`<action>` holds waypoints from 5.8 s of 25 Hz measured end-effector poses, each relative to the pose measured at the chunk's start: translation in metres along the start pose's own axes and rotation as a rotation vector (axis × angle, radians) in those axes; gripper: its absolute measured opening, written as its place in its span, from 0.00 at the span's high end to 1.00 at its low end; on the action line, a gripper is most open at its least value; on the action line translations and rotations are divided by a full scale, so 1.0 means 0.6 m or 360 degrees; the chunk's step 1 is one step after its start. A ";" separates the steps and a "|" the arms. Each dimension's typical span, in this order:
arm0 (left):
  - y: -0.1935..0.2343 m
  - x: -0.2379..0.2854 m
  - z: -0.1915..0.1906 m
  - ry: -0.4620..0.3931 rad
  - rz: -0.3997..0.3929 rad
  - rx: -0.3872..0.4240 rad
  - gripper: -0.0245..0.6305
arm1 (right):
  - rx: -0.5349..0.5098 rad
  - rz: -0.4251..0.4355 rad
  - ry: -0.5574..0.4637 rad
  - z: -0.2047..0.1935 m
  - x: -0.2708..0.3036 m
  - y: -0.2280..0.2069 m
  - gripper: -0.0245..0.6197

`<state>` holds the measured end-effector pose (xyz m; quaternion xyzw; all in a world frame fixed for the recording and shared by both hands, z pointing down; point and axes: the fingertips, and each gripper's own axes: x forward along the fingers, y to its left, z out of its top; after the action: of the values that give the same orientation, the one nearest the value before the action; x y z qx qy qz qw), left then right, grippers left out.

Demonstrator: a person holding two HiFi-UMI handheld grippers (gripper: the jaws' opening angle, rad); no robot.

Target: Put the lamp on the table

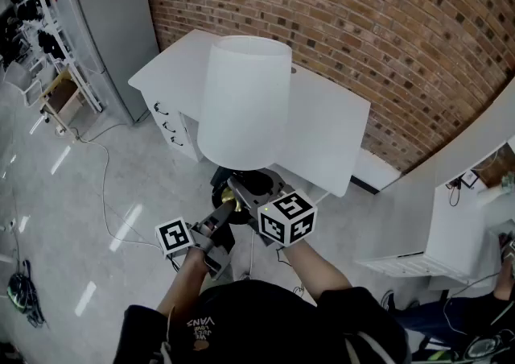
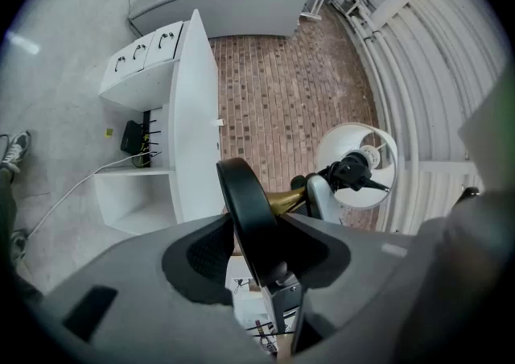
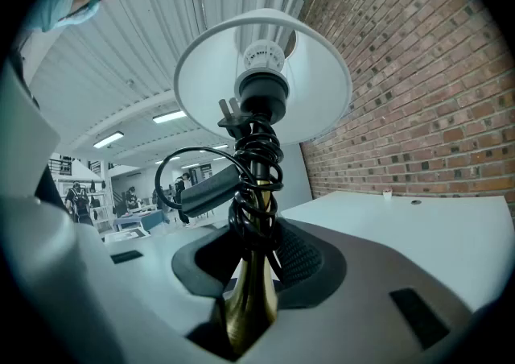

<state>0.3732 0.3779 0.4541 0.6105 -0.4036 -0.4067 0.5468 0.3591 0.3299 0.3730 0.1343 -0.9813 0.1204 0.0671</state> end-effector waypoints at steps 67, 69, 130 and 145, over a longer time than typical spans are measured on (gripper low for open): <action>0.085 0.436 0.807 0.0121 -0.0034 0.0021 0.70 | 0.0040 -0.0105 -0.0039 0.234 0.749 -0.475 0.78; 0.090 0.445 0.822 0.0147 -0.0039 0.0021 0.70 | 0.0059 -0.0130 -0.0044 0.234 0.763 -0.487 0.78; 0.293 0.811 1.165 0.0723 -0.0080 0.0298 0.61 | 0.0108 -0.0924 -0.0162 0.235 1.033 -0.968 0.79; 0.332 0.822 1.282 0.0513 0.0176 0.1338 0.91 | 0.0026 -0.0964 -0.0142 0.170 1.078 -1.096 0.79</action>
<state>-0.1885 -0.3608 0.5701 0.8125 -0.4756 -0.0774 0.3280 -0.0850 -0.4710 0.5248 0.4265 -0.8976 0.0969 0.0557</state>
